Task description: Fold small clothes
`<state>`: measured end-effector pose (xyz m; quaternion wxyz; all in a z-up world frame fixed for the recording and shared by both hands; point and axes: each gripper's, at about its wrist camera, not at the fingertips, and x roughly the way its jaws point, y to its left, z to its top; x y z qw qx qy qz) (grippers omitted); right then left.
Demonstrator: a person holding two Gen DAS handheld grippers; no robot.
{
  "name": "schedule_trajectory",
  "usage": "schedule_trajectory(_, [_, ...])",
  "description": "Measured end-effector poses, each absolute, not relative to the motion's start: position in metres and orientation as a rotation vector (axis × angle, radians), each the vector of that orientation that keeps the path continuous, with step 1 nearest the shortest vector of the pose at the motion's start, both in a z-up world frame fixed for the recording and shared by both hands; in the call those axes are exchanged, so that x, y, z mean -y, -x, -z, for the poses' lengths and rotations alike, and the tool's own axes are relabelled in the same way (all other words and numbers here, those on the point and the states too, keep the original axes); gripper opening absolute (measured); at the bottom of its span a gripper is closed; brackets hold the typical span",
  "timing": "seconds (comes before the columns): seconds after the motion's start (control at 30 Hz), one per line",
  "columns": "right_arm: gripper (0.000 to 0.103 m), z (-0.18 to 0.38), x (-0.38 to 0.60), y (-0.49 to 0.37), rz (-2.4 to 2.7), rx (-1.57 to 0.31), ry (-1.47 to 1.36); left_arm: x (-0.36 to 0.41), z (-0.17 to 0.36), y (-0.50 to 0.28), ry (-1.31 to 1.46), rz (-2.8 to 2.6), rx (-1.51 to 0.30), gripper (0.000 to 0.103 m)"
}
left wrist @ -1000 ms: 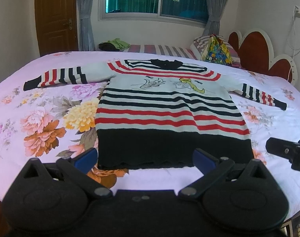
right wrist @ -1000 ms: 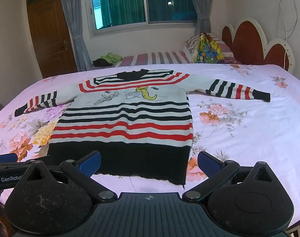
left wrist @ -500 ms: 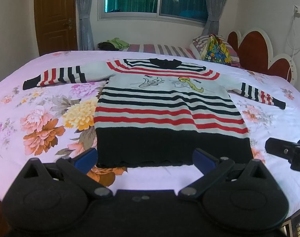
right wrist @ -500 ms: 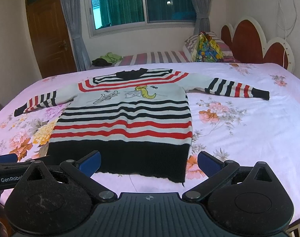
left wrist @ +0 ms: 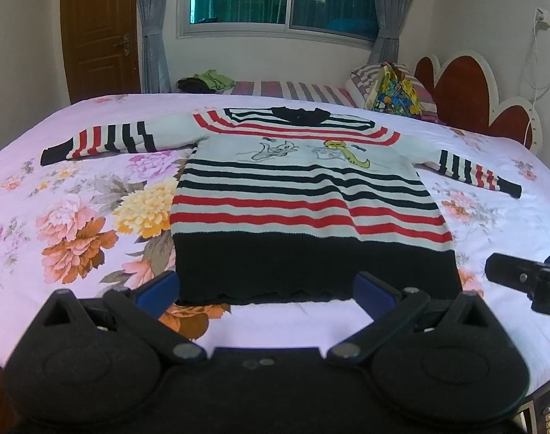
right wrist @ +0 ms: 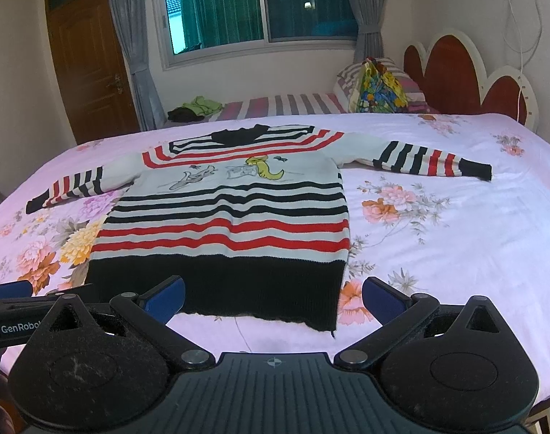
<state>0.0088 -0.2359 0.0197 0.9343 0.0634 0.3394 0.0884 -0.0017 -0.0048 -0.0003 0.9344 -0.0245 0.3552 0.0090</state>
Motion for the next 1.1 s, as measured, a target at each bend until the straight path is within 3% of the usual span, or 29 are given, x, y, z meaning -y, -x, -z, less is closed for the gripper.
schedule_trajectory(0.33, [0.103, -0.028, 0.249, -0.02, -0.126, -0.661, -0.15, 0.0, -0.008, -0.009, 0.057, -0.024, -0.693, 0.102])
schedule_trajectory(0.5, [0.103, -0.041, 0.264, -0.036, -0.09, -0.541, -0.191, 0.002, -0.019, -0.035, 0.048, 0.002, -0.66, 0.102])
schedule_trajectory(1.1, [0.103, -0.022, 0.342, -0.141, 0.093, -0.591, -0.205, 0.028, -0.014, -0.132, -0.006, -0.004, -0.656, 0.102])
